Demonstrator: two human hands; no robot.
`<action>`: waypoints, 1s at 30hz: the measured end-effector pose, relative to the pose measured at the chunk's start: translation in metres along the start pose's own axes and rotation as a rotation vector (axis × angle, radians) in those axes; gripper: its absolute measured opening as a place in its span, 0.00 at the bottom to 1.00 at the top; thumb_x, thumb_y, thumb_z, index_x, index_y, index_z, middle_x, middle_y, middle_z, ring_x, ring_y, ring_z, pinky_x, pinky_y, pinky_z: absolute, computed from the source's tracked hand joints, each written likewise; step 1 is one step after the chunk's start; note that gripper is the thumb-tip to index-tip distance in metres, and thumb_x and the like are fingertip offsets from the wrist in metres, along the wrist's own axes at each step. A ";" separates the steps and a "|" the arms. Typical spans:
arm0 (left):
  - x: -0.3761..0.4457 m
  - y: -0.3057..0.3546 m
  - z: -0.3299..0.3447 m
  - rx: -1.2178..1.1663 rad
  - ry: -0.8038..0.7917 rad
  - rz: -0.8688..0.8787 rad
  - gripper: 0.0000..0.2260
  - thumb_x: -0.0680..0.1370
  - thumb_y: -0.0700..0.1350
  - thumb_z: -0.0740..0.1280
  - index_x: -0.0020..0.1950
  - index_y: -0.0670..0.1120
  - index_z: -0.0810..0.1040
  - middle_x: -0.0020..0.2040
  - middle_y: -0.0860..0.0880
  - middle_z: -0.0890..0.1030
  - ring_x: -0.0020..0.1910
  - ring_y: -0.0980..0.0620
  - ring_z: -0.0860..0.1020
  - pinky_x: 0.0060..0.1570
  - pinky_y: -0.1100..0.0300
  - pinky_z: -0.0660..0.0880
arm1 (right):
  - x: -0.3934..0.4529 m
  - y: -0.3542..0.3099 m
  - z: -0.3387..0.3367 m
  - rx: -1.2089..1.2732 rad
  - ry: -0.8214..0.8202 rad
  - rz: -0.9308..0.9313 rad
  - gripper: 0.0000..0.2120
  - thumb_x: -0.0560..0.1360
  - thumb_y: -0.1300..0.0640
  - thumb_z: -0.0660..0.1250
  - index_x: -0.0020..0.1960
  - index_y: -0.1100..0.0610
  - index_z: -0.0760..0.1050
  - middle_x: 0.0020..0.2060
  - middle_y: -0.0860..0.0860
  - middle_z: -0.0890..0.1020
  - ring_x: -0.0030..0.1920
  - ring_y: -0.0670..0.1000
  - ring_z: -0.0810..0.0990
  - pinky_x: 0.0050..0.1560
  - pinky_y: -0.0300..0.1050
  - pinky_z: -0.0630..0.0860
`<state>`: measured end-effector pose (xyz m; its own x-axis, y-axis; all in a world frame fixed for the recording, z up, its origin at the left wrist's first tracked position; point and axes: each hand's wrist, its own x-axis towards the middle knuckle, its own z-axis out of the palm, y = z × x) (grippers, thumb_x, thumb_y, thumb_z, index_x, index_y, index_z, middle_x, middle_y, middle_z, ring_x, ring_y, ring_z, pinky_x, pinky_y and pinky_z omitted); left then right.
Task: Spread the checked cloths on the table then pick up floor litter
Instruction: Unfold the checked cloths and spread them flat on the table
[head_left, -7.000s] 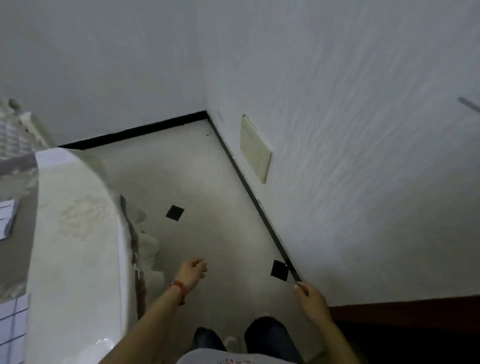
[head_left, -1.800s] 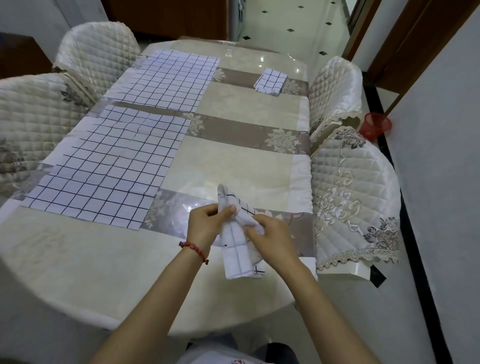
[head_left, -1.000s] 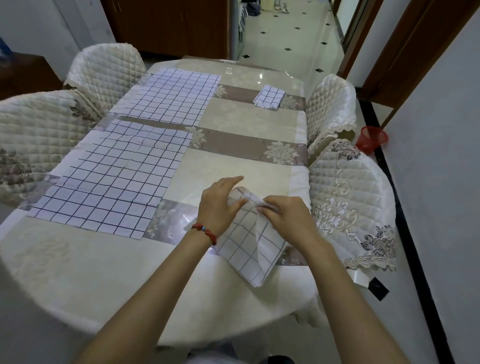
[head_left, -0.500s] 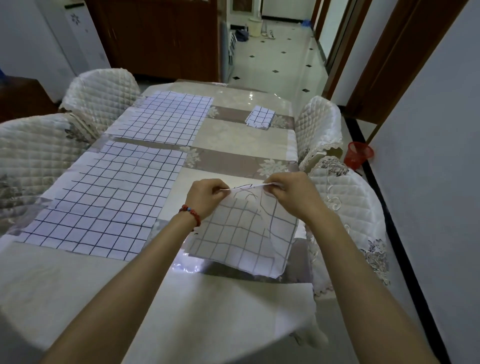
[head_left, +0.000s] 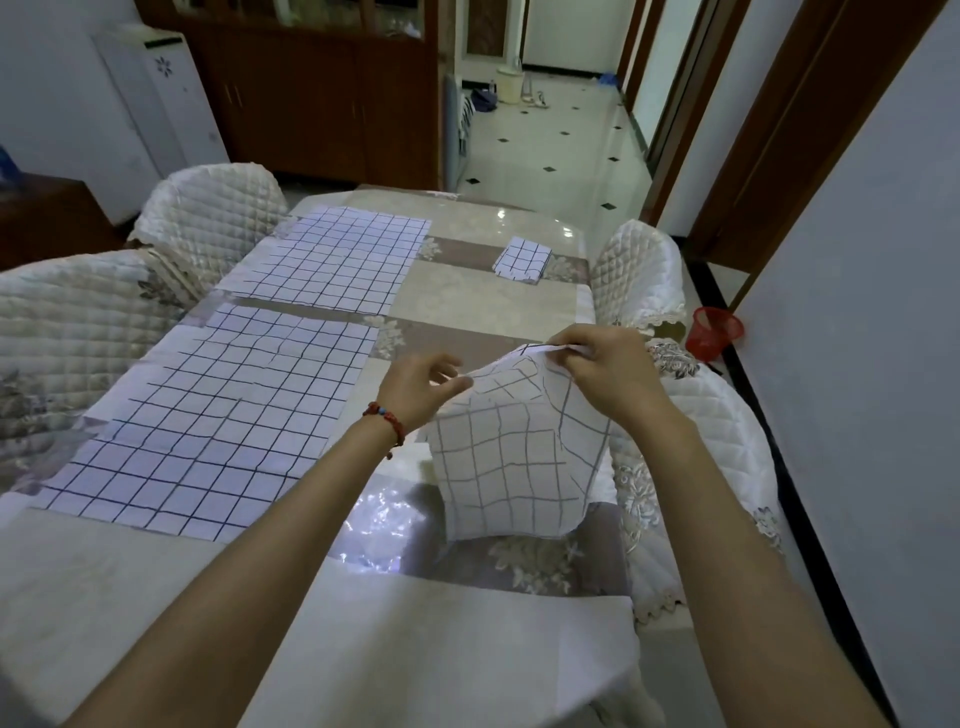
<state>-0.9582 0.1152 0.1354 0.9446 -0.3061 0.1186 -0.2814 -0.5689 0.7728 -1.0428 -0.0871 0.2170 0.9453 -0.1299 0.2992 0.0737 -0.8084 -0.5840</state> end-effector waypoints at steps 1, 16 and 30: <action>0.002 0.003 0.003 0.018 0.016 0.019 0.11 0.72 0.48 0.70 0.51 0.43 0.81 0.43 0.49 0.81 0.42 0.53 0.78 0.48 0.58 0.77 | 0.000 -0.001 0.000 0.009 0.001 -0.001 0.07 0.72 0.62 0.67 0.47 0.59 0.82 0.45 0.56 0.85 0.48 0.55 0.81 0.49 0.50 0.77; 0.029 0.001 -0.041 0.072 0.325 -0.006 0.08 0.73 0.43 0.69 0.45 0.39 0.83 0.44 0.39 0.84 0.47 0.42 0.80 0.46 0.57 0.73 | 0.021 0.015 -0.025 0.018 0.249 0.020 0.08 0.74 0.60 0.65 0.46 0.62 0.81 0.41 0.58 0.84 0.40 0.50 0.76 0.42 0.40 0.69; 0.042 0.065 -0.117 0.114 0.643 0.374 0.11 0.73 0.45 0.69 0.47 0.36 0.82 0.40 0.38 0.84 0.39 0.45 0.80 0.37 0.65 0.69 | 0.048 -0.020 -0.049 0.049 0.609 -0.225 0.09 0.75 0.62 0.64 0.50 0.66 0.80 0.43 0.61 0.85 0.44 0.53 0.81 0.46 0.37 0.72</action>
<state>-0.9175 0.1545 0.2633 0.6851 -0.0085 0.7284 -0.5860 -0.6005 0.5441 -1.0141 -0.1055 0.2798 0.5567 -0.2745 0.7840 0.2765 -0.8288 -0.4865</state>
